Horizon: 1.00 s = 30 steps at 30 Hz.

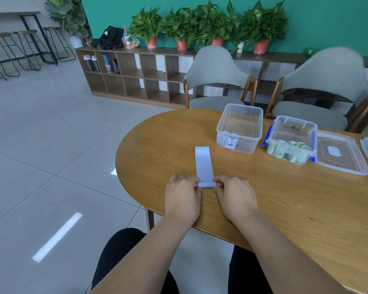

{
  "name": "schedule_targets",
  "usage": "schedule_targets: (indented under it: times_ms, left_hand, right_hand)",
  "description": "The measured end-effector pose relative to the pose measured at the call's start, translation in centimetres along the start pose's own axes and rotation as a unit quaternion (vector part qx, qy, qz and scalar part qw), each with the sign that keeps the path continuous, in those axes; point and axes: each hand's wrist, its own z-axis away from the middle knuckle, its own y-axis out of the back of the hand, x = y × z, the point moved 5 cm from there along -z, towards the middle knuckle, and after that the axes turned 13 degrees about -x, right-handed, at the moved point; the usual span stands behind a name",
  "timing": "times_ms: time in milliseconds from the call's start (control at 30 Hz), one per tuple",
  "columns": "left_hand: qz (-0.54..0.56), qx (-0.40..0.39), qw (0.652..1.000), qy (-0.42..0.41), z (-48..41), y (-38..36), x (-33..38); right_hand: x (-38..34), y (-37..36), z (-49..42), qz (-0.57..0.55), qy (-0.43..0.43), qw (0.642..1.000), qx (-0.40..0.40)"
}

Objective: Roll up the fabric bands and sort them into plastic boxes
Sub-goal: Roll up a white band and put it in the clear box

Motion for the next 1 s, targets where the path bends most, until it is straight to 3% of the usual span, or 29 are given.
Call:
schedule_targets:
  times_ms: [233, 400, 667, 1000]
  left_hand:
    - [0.02, -0.034, 0.999, -0.003, -0.3, -0.1, -0.7]
    - [-0.004, -0.053, 0.999, 0.003, -0.6, -0.5, -0.8]
    - [0.054, 0.001, 0.998, 0.02, 0.0, -0.4, -0.5]
    - [0.055, -0.001, 0.998, 0.028, 0.4, 0.0, -1.0]
  right_hand:
    - [0.8, 0.3, 0.5, -0.052, 0.001, 0.999, -0.008]
    - [0.7, 0.2, -0.1, -0.031, 0.008, 0.999, -0.008]
    - [0.5, 0.2, -0.5, -0.036, 0.001, 0.999, 0.003]
    - [0.8, -0.3, 0.1, -0.085, 0.001, 0.996, -0.005]
